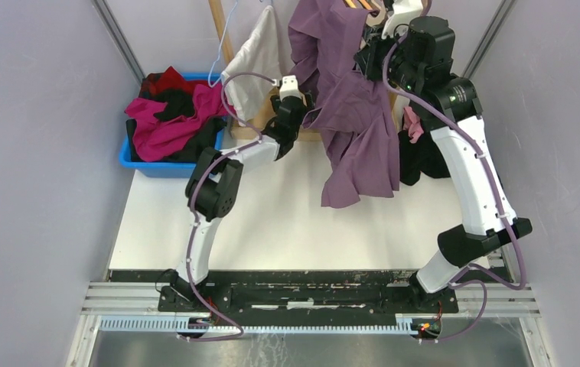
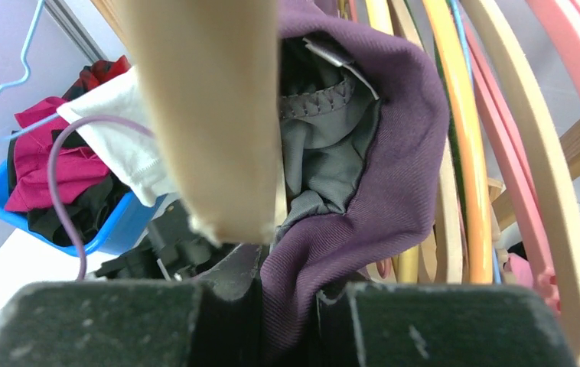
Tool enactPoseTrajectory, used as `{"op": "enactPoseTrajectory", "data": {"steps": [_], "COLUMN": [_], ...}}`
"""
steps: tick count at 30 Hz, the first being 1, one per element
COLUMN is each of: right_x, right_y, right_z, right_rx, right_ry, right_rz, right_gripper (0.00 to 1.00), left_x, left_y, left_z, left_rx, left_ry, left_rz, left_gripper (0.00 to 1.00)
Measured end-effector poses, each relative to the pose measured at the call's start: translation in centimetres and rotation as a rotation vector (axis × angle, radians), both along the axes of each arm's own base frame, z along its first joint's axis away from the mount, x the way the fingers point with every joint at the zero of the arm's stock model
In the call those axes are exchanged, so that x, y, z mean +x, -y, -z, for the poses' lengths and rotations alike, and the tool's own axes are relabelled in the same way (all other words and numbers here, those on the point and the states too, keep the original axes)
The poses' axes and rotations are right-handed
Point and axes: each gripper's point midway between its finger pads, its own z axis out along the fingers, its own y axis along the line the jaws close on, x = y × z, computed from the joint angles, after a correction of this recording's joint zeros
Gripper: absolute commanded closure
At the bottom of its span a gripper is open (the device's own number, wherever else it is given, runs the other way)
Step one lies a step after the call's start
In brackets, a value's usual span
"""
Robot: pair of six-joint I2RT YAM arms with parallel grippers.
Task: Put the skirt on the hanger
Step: Move the clothesline to the center of the board.
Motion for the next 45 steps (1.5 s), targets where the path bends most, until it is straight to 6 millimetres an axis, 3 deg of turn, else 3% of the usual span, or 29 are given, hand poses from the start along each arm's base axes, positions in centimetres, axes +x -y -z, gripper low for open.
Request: {"op": "enactPoseTrajectory", "data": {"steps": [5, 12, 18, 30, 45], "right_x": [0.5, 0.9, 0.2, -1.6, -2.4], "right_y": [-0.5, -0.8, -0.5, -0.1, -0.9], "right_z": [1.6, 4.8, 5.4, 2.9, 3.4], "right_rx": [-0.001, -0.025, -0.029, 0.015, 0.049], "right_ry": [-0.029, -0.091, -0.102, -0.049, -0.08], "right_rz": [-0.015, -0.025, -0.025, -0.036, -0.083], "right_gripper": [0.99, 0.99, 0.99, 0.99, 0.99], "left_x": [3.5, 3.3, 2.5, 1.3, -2.5], "left_y": [1.2, 1.9, 2.4, 2.6, 2.6], "left_z": [2.9, 9.0, 9.1, 9.4, 9.5], "left_rx": [0.027, 0.109, 0.1, 0.082, 0.07], "left_ry": [-0.066, -0.26, -0.35, -0.4, -0.382], "left_rz": [0.02, 0.092, 0.176, 0.254, 0.301], "left_gripper": [0.21, 0.21, 0.22, 0.3, 0.32]}}
